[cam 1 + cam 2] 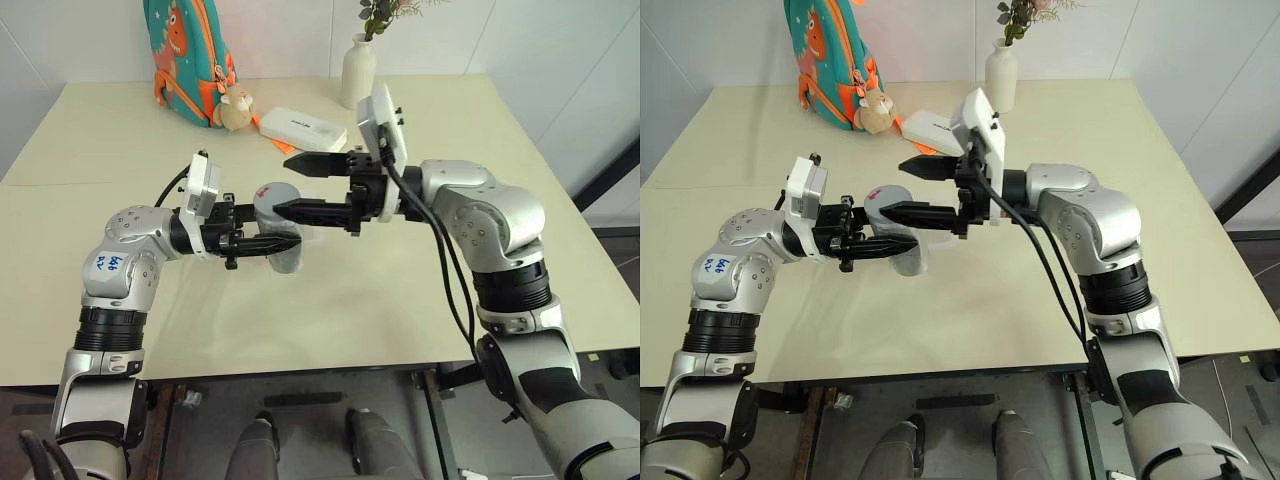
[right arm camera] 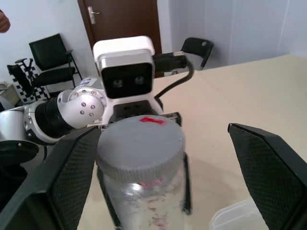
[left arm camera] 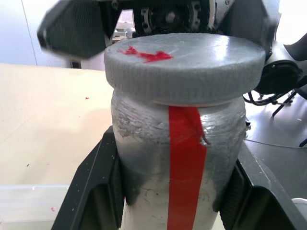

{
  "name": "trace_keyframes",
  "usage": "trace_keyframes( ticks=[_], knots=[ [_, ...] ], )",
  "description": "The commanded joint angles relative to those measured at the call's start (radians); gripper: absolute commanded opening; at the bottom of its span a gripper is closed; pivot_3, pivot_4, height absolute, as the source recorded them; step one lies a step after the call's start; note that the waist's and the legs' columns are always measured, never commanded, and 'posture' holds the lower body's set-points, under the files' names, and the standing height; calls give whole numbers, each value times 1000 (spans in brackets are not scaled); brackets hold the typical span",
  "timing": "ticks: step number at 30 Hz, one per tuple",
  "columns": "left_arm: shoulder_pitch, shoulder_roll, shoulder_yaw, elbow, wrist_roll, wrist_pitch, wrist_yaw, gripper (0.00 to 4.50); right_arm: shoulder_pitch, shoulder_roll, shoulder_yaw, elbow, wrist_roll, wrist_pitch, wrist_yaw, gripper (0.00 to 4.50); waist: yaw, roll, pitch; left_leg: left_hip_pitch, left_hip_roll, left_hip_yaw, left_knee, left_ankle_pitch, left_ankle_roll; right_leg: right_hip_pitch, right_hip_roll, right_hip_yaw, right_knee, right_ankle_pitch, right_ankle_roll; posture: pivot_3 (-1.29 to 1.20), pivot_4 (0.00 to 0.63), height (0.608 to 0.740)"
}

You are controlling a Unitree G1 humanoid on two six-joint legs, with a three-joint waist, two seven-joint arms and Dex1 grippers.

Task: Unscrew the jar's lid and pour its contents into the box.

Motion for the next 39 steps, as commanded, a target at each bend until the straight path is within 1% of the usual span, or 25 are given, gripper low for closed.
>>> trace_keyframes(
  ticks=[1,7,11,19,26,39],
  knots=[
    [-20,1,6,-23,-8,-20,-12,1990,-1,-10,-20,-54,43,4,34,4460,-1,0,0,0,0,0,0,0,0,0,0,0,0,0,0,0,150,740],
    [-16,4,9,-27,-7,-18,-12,1990,3,-17,-28,-75,83,27,71,4460,0,0,0,0,0,0,0,0,0,0,0,0,0,0,0,0,150,740],
    [-12,7,11,-31,-8,-16,-10,1990,-12,-6,-31,-69,95,32,58,4460,0,0,0,0,0,0,0,0,0,0,0,0,0,0,0,0,150,740],
    [-11,3,8,-34,-8,-17,-8,1990,-52,24,12,-20,32,11,16,4460,0,0,0,0,0,0,0,0,0,0,0,0,0,0,0,0,150,740],
    [-8,2,7,-37,-9,-16,-7,1990,-44,40,43,-14,0,11,13,4460,-1,0,0,0,0,0,0,0,0,0,0,0,0,0,0,0,150,740],
    [-8,2,8,-40,-9,-15,-2,1990,-38,44,53,-11,-15,8,16,4460,-1,0,0,0,0,0,0,0,0,0,0,0,0,0,0,0,150,740]
  ],
)
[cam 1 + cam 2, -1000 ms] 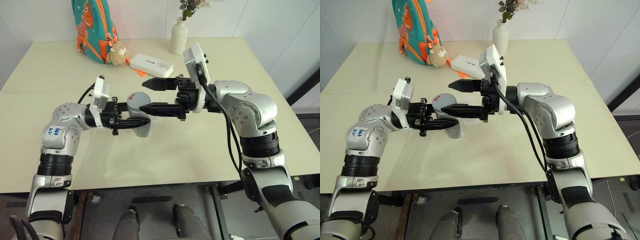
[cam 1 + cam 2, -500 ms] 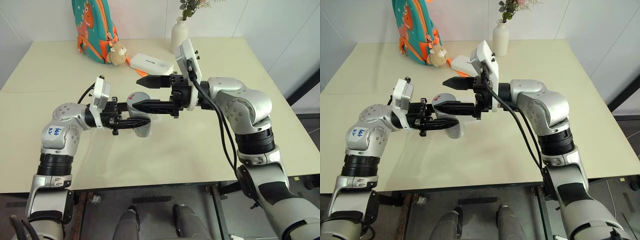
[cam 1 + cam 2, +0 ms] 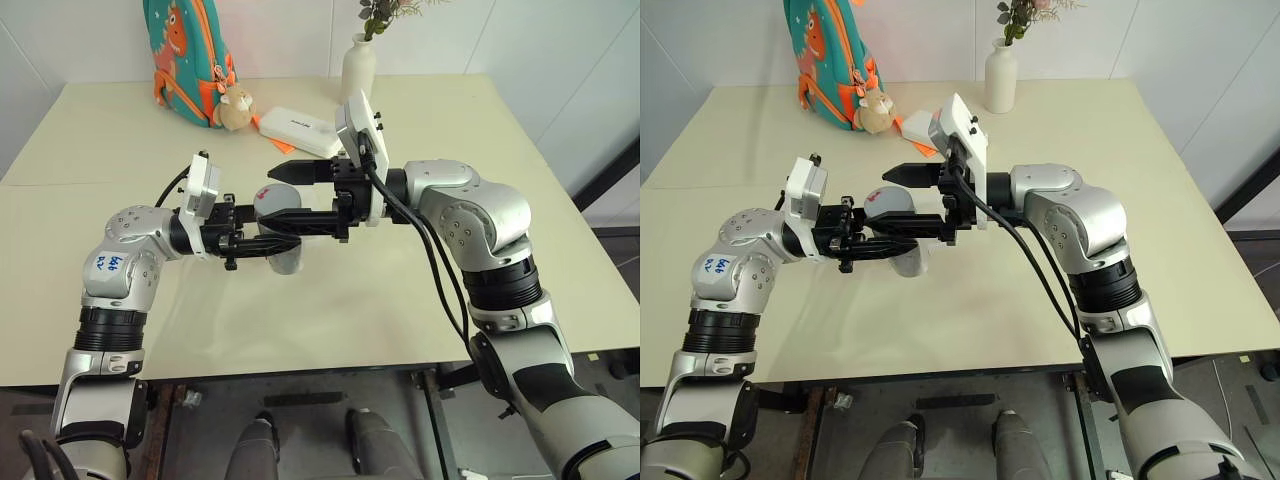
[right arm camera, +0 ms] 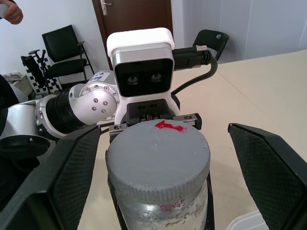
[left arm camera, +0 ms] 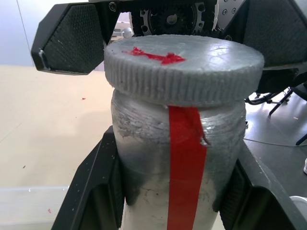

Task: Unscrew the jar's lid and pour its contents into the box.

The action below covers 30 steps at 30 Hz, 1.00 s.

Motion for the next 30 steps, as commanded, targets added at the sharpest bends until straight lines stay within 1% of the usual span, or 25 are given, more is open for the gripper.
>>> trace_keyframes(
  ticks=[1,4,8,10,13,19,21,25,26,27,30],
  knots=[
    [-8,2,9,-40,-9,-13,1,1990,-3,4,-4,-22,5,-9,5,4460,0,0,0,0,0,0,0,0,0,0,0,0,0,0,0,0,150,740],
    [-9,2,9,-41,-9,-12,2,1990,2,4,2,-27,5,-9,11,3885,0,0,0,0,0,0,0,0,0,0,0,0,0,0,0,0,150,740],
    [-11,5,10,-42,-11,-10,2,1990,5,8,6,-25,-2,-14,8,2589,0,0,0,0,0,0,0,0,0,0,0,0,0,0,0,0,150,740],
    [-11,7,11,-41,-11,-11,3,1990,-2,15,-4,-20,3,-8,-4,2589,0,0,0,0,0,0,0,0,0,0,0,0,0,0,0,0,150,740],
    [-11,8,12,-42,-11,-11,3,1990,-19,43,-55,-14,56,42,-40,2589,0,0,0,0,0,0,0,0,0,0,0,0,0,0,0,0,150,740],
    [-4,10,14,-45,-13,-12,5,1990,-63,117,-245,-25,280,227,-162,2589,0,0,0,0,0,0,0,0,0,0,0,0,1,0,0,0,150,740],
    [-2,12,13,-44,-13,-13,6,1990,-57,110,-268,-50,304,237,-184,2589,1,0,0,0,0,0,0,0,0,0,0,0,2,0,0,0,150,740],
    [1,12,13,-49,-14,-13,9,1990,-1,52,-245,-124,246,170,-196,2589,1,0,0,0,0,0,0,0,0,0,0,0,1,0,-1,0,150,740],
    [3,12,14,-51,-16,-12,10,1990,32,18,-226,-150,202,126,-185,2589,2,0,0,0,0,0,0,0,0,0,0,0,1,0,-1,0,150,740],
    [5,14,17,-52,-16,-12,11,1990,85,-32,-207,-179,141,60,-166,2589,3,0,0,0,0,0,0,0,0,0,0,0,0,0,-1,0,150,740],
    [13,22,27,-50,-16,-11,17,1990,245,-145,-224,-213,23,-86,-174,2589,13,0,0,-1,0,0,0,-1,-1,0,0,0,-2,-1,0,0,150,740]
  ],
)
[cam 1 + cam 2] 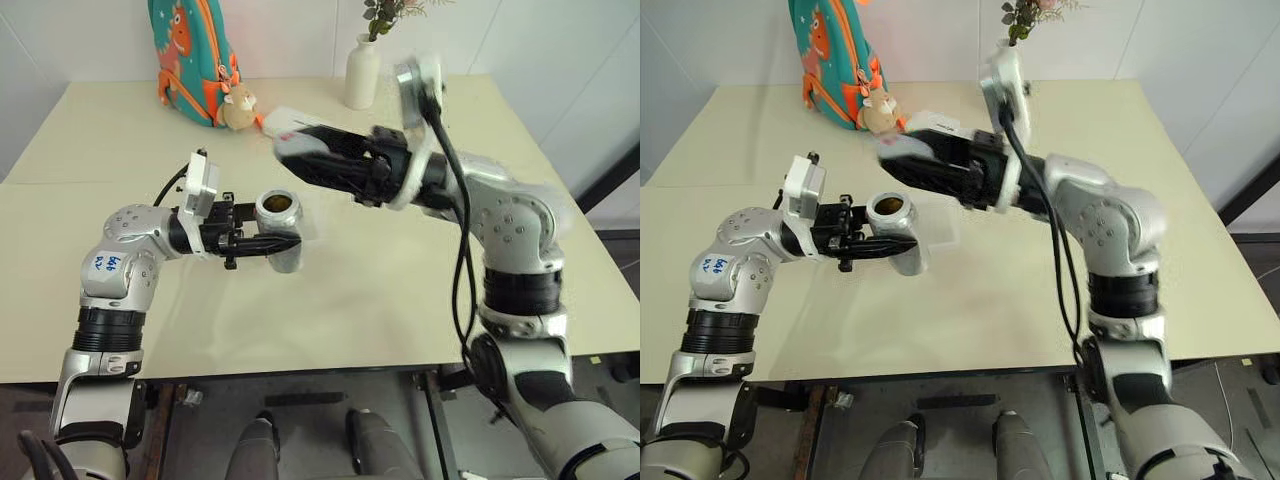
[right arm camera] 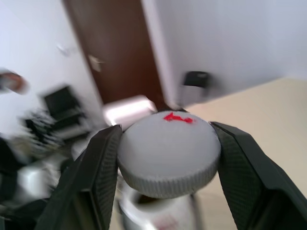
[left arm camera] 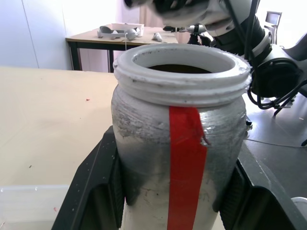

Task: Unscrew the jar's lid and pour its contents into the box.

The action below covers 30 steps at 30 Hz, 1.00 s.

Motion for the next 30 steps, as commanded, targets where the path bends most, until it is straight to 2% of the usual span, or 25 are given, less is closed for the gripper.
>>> trace_keyframes(
  ticks=[1,4,9,13,17,23,30],
  knots=[
    [7,15,27,-28,-10,-10,7,1990,135,-87,-41,-49,-116,-175,-7,2589,8,0,0,0,0,0,0,0,0,0,0,0,-1,0,0,0,150,740],
    [5,16,39,-17,-14,-10,17,1990,290,-130,-94,14,-169,-285,-8,2589,12,0,0,0,0,1,-1,-1,0,0,0,1,-1,-1,1,0,150,740],
    [-13,3,46,13,-15,-16,29,1990,497,-160,-88,210,-323,-561,2,2589,15,0,0,0,0,2,0,-1,0,0,0,1,-1,-1,1,0,150,740],
    [-33,-4,40,33,-12,-19,27,1990,566,-127,-105,298,-343,-636,-27,2589,8,0,0,1,0,2,1,-1,0,0,0,2,1,-1,1,0,150,740],
    [-41,-8,37,40,-13,-18,24,1990,560,-105,-127,381,-347,-683,-59,2589,5,0,0,3,0,2,2,0,0,2,0,3,5,-1,1,0,150,740],
    [-56,1,37,56,-7,-19,18,1990,530,-118,-147,350,-299,-631,-47,4474,10,0,0,6,0,2,4,0,0,5,0,3,4,-1,1,0,150,740],
    [-113,55,46,138,47,-74,5,1990,446,-191,-124,131,-217,-466,-12,4474,10,0,0,6,0,2,3,0,0,4,1,3,5,-1,1,0,150,740]
  ],
)
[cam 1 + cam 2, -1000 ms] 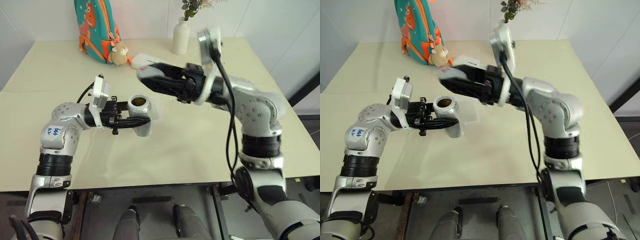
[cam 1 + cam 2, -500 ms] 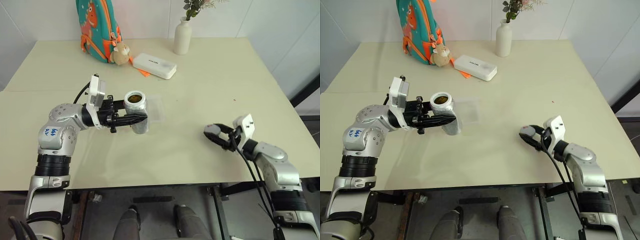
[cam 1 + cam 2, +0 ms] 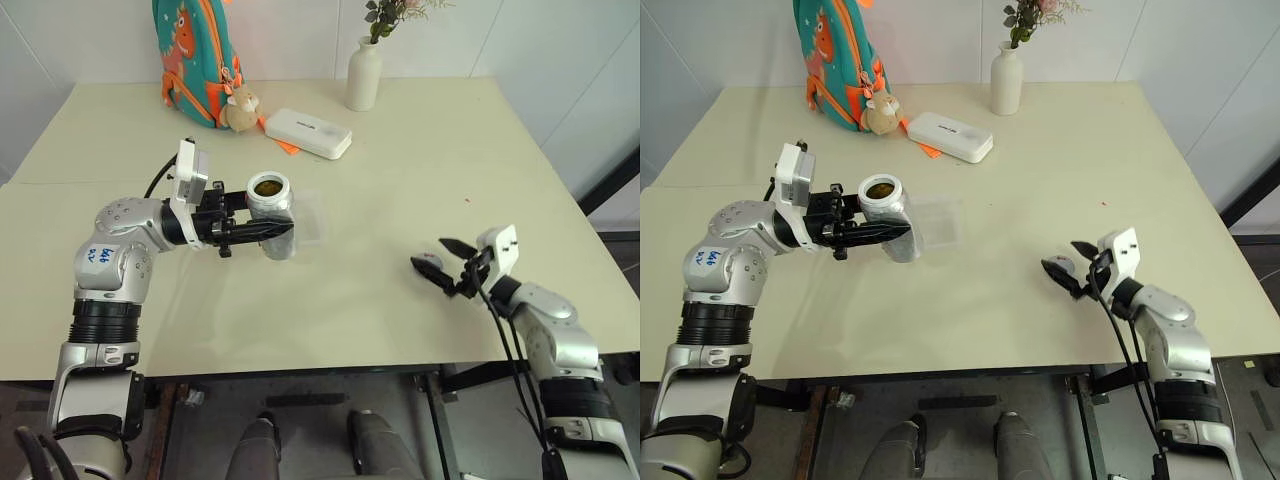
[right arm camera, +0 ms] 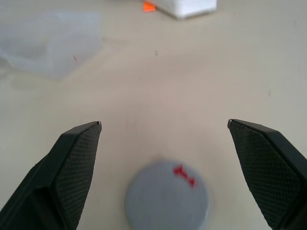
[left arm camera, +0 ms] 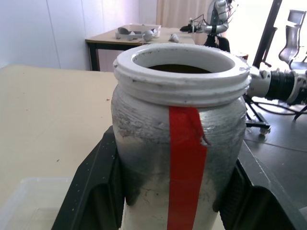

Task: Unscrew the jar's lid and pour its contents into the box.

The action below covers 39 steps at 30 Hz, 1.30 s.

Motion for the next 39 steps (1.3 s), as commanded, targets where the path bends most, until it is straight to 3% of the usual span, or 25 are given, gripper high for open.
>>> trace_keyframes(
  ticks=[1,6,13,21,28,31,34,39],
  knots=[
    [-66,40,26,63,36,-65,-17,1990,-62,-38,15,-169,69,109,27,4474,1,0,0,0,0,0,0,0,0,0,0,0,0,0,0,0,150,740],
    [-204,58,7,380,151,-263,-50,1990,-186,-18,103,-294,123,256,30,4474,4,0,0,0,0,0,0,0,0,0,0,0,0,0,0,0,150,740],
    [-357,58,-15,768,330,-492,90,1990,-264,39,220,-321,74,277,5,4474,8,0,0,-3,0,0,-3,0,0,-2,0,-1,-4,-1,0,0,150,740],
    [-368,-6,-73,831,491,-607,329,1990,-239,46,196,-324,71,272,-21,4474,19,0,0,-19,0,0,2,-1,-1,-17,0,-1,2,-2,2,0,150,740],
    [-395,-46,-100,791,581,-662,521,1990,-217,57,174,-331,77,269,-47,4474,22,0,0,-17,0,0,7,-1,-1,-17,1,-1,9,-2,2,0,150,740],
    [-391,-33,-185,735,745,-785,693,1990,-208,63,168,-335,78,270,-56,4474,25,0,0,-18,0,0,10,-1,-1,-17,1,-1,10,-2,2,0,150,740],
    [-382,-4,-302,671,996,-929,1001,1990,-198,67,164,-339,81,269,-65,4474,29,0,0,-17,0,0,11,-1,-1,-16,1,0,10,-1,3,0,150,740],
    [-413,59,-521,627,1408,-964,1441,1990,-193,78,160,-344,86,269,-79,4474,33,0,0,-17,0,0,11,-1,-1,-17,1,0,11,-1,3,0,150,740]
  ],
)
